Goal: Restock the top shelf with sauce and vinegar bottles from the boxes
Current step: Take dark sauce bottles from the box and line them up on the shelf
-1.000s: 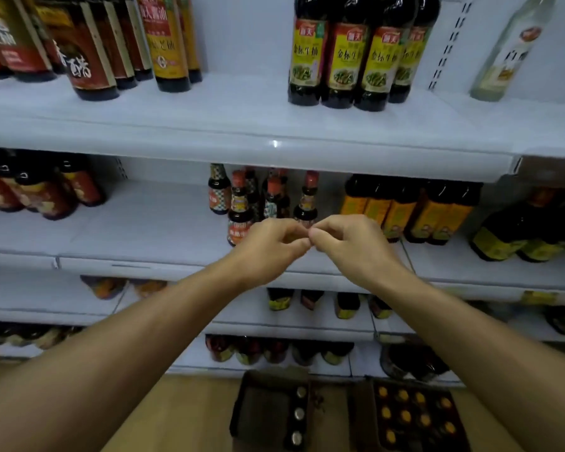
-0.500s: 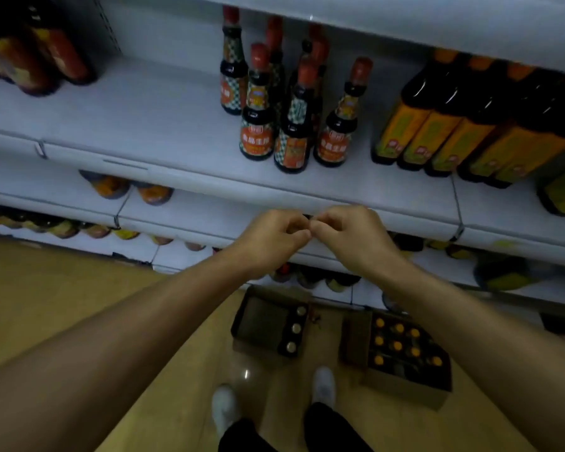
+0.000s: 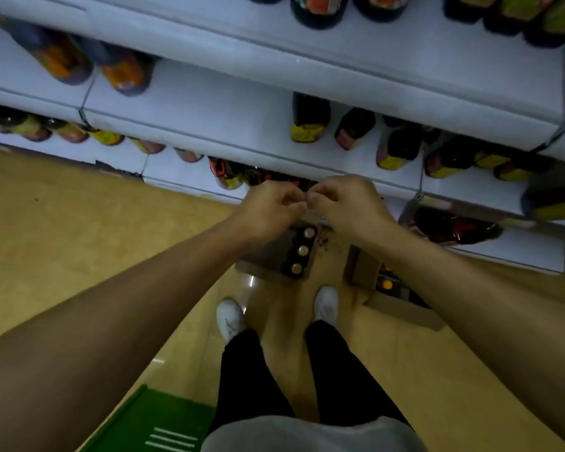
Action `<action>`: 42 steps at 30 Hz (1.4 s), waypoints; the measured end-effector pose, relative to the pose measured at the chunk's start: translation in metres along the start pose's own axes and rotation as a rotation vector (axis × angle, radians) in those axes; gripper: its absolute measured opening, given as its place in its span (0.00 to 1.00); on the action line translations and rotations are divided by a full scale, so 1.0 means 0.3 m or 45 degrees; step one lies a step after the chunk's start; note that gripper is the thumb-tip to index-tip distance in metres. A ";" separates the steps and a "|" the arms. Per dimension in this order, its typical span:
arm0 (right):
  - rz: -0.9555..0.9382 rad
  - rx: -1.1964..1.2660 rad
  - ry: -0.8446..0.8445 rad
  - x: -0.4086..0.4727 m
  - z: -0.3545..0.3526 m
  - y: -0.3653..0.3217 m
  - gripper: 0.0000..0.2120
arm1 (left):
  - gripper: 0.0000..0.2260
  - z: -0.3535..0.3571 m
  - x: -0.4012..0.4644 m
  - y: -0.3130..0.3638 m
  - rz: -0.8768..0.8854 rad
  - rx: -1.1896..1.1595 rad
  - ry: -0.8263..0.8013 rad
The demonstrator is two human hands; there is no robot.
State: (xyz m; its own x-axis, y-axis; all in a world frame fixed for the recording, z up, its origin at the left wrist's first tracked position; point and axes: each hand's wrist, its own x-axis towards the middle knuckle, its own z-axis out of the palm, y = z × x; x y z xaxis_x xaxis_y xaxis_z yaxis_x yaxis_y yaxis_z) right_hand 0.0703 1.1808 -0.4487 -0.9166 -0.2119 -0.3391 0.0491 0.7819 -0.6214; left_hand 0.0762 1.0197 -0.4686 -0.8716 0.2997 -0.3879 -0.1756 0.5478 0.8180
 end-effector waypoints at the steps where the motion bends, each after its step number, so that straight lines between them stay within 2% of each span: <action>1: 0.009 0.003 -0.009 0.007 0.024 0.029 0.08 | 0.07 0.020 0.006 -0.024 -0.015 -0.005 -0.006; 6: 0.112 -0.035 -0.084 0.060 0.172 0.202 0.09 | 0.08 0.135 0.058 -0.174 -0.111 0.085 -0.038; 11: 0.163 -0.094 -0.202 0.120 0.382 0.410 0.12 | 0.10 0.280 0.142 -0.375 -0.374 0.040 -0.145; 14: 0.265 -0.124 -0.309 0.157 0.525 0.544 0.15 | 0.09 0.370 0.184 -0.513 -0.423 0.032 -0.175; 17: 0.372 -0.196 -0.398 0.170 0.633 0.652 0.11 | 0.12 0.442 0.213 -0.605 -0.495 0.043 -0.189; 20: 0.389 -0.253 -0.460 0.197 0.741 0.745 0.14 | 0.12 0.524 0.258 -0.699 -0.556 0.044 -0.204; 24: 0.430 -0.303 -0.544 0.248 0.882 0.863 0.14 | 0.14 0.630 0.315 -0.833 -0.665 -0.097 -0.160; 31: 0.180 -0.675 -0.677 0.324 1.061 0.986 0.07 | 0.14 0.749 0.387 -0.992 -0.707 -0.107 -0.099; 38: 0.097 -0.989 -0.838 0.363 1.157 1.052 0.18 | 0.14 0.816 0.416 -1.090 -0.720 -0.088 -0.119; 42: 0.051 -1.078 -0.834 0.372 1.199 1.066 0.18 | 0.14 0.840 0.422 -1.120 -0.730 -0.111 -0.123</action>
State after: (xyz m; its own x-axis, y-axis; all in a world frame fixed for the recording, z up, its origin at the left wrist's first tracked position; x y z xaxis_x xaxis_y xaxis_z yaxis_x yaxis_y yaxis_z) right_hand 0.1264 1.1963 -0.9393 -0.5166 -0.2539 -0.8177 -0.4477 0.8942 0.0052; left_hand 0.1402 1.0704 -0.8997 -0.5815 0.0469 -0.8122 -0.6469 0.5787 0.4966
